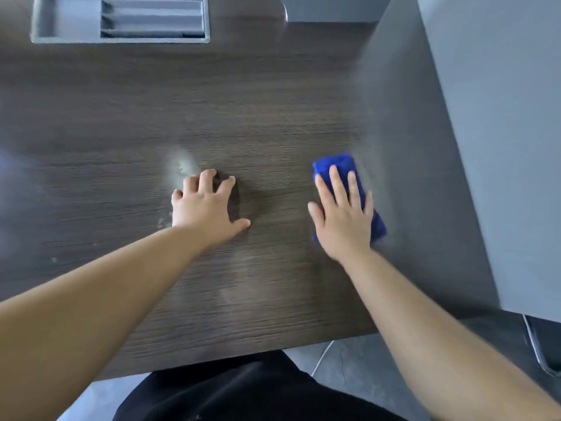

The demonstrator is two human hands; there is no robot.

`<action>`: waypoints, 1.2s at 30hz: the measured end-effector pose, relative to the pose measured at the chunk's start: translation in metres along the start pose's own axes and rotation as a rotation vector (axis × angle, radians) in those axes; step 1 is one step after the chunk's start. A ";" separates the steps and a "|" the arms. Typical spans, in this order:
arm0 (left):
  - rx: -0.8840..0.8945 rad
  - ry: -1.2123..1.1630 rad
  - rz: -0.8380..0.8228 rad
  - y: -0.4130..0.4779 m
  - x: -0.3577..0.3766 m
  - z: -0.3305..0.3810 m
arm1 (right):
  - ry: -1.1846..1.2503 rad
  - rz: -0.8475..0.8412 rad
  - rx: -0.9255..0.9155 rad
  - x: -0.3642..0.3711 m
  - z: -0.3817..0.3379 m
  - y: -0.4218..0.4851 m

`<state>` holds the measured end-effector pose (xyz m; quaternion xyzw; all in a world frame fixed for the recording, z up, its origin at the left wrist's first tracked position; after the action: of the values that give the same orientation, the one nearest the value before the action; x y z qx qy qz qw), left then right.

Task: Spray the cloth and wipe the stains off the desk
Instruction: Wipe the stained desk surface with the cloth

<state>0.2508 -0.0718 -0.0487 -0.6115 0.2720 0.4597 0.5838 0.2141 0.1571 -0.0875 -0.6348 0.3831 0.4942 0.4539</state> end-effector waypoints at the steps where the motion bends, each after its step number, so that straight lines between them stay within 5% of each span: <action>1: -0.005 0.014 0.000 0.002 -0.002 0.000 | 0.013 -0.025 0.022 -0.007 -0.003 0.032; 6: -0.011 -0.043 0.027 0.015 -0.016 -0.002 | 0.066 -0.082 0.218 -0.023 -0.018 0.112; 13: -0.035 -0.064 0.082 0.049 -0.037 -0.061 | -0.024 -0.028 -0.005 -0.003 -0.025 0.021; 21: -0.085 -0.224 0.155 0.049 -0.028 -0.082 | 0.070 -0.078 0.184 -0.028 -0.104 0.182; 24: -0.143 -0.311 0.260 0.048 -0.027 -0.094 | -0.012 -0.095 -0.038 -0.020 -0.149 0.163; 29: -0.265 -0.332 0.304 0.030 -0.019 -0.133 | -0.143 -0.084 -0.719 -0.013 -0.117 0.115; 31: -0.328 -0.336 0.301 0.021 -0.015 -0.153 | -0.161 -0.061 -0.636 -0.018 -0.101 0.147; 34: -0.393 -0.319 0.276 0.009 -0.005 -0.172 | -0.070 -0.087 -0.143 -0.028 -0.136 0.194; 36: -0.391 -0.315 0.261 0.004 0.002 -0.176 | -0.023 -0.101 0.008 -0.026 -0.184 0.201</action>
<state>0.2908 -0.2423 -0.0705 -0.5933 0.1606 0.6641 0.4256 0.0720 -0.0770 -0.0833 -0.6459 0.3472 0.4763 0.4852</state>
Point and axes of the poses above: each hand's wrist, its own y-axis towards the middle knuckle, its own x-axis out of the palm, z = x × y, the point moved 1 cm from there along y, towards the middle knuckle, and after that the axes turned 3 degrees about -z, right-handed, at the moved point
